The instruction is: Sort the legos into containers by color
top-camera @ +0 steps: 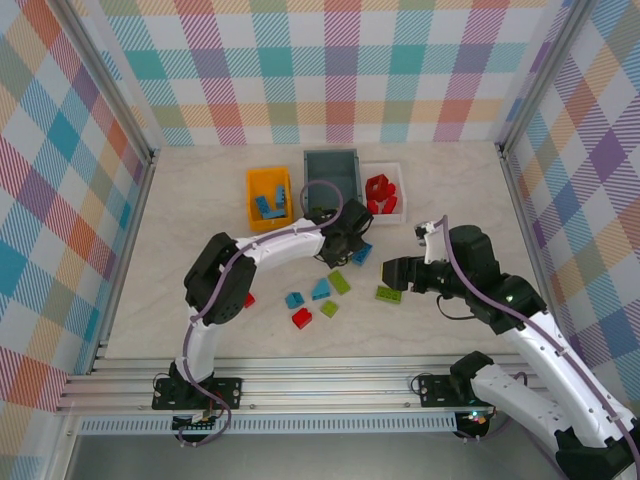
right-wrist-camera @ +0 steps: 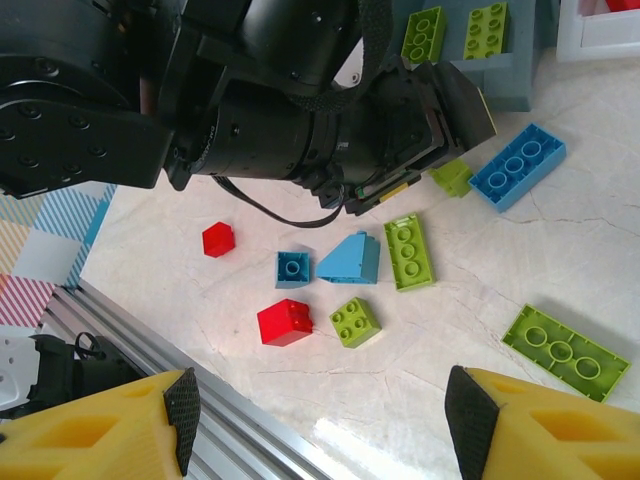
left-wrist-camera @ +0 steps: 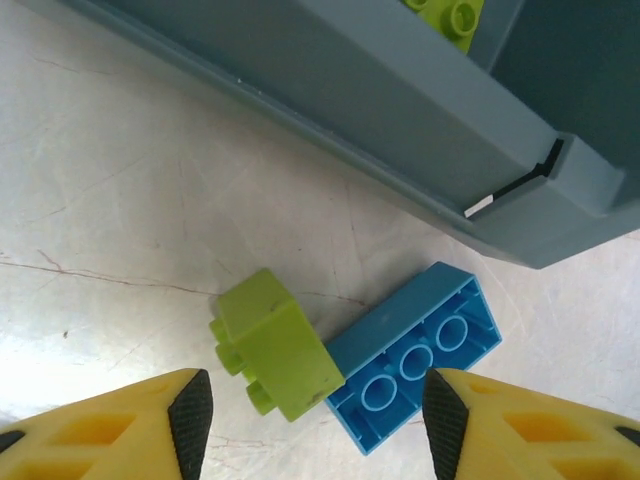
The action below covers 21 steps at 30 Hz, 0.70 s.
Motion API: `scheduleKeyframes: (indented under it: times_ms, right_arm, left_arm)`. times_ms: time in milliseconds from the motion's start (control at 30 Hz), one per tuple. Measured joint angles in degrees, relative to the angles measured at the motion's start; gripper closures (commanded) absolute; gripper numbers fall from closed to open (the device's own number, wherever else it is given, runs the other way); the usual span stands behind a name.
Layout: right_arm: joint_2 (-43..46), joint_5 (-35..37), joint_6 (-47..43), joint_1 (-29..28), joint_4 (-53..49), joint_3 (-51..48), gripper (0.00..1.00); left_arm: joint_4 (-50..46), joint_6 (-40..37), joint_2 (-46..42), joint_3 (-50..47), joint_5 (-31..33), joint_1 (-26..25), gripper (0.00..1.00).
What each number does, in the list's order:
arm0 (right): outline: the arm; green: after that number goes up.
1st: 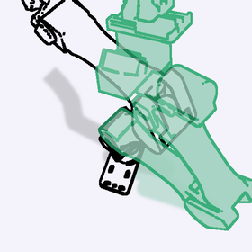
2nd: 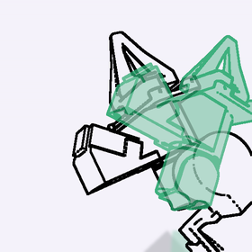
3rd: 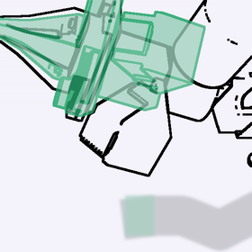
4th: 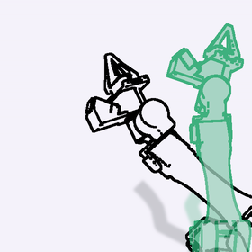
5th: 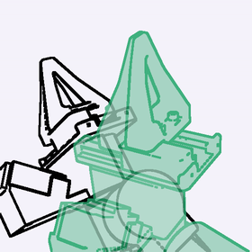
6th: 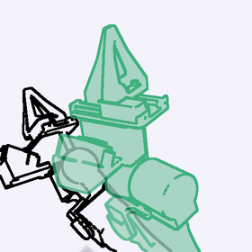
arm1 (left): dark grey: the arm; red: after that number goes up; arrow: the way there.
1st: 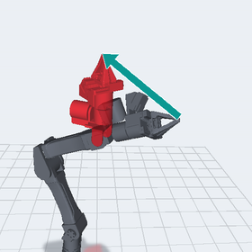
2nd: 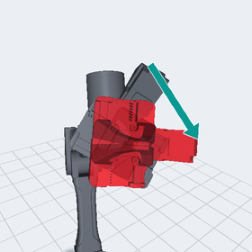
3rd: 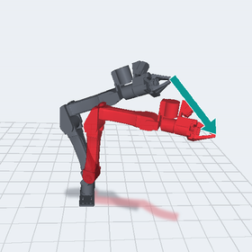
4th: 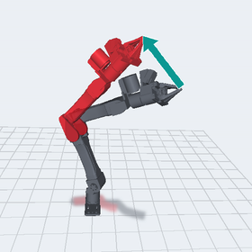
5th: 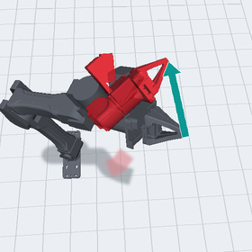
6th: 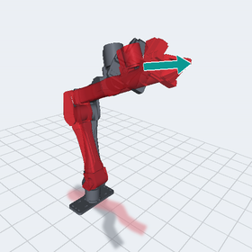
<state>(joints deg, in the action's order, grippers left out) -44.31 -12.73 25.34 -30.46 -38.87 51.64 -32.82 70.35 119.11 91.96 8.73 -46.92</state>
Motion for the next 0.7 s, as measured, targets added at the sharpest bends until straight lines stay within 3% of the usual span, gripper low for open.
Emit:
scheduleKeyframes:
  times_ms: [267, 567, 700]
  right_arm:
    - [-0.4, 0.0, 0.0, 0.0, 0.0, 0.0, 0.32]
    - [-0.6, 0.0, 0.0, 0.0, 0.0, 0.0, 0.32]
    - [-0.6, 0.1, 0.0, 0.0, 0.0, 0.0, 0.32]
  left_arm:
    - [-0.6, 1.2, 2.6, 0.1, 0.3, 0.2, 0.48]
    - [-0.2, 2.0, 3.2, 0.1, 1.2, 0.3, 0.84]
    - [0.0, 1.3, 1.0, -2.2, 3.0, 0.3, 0.86]
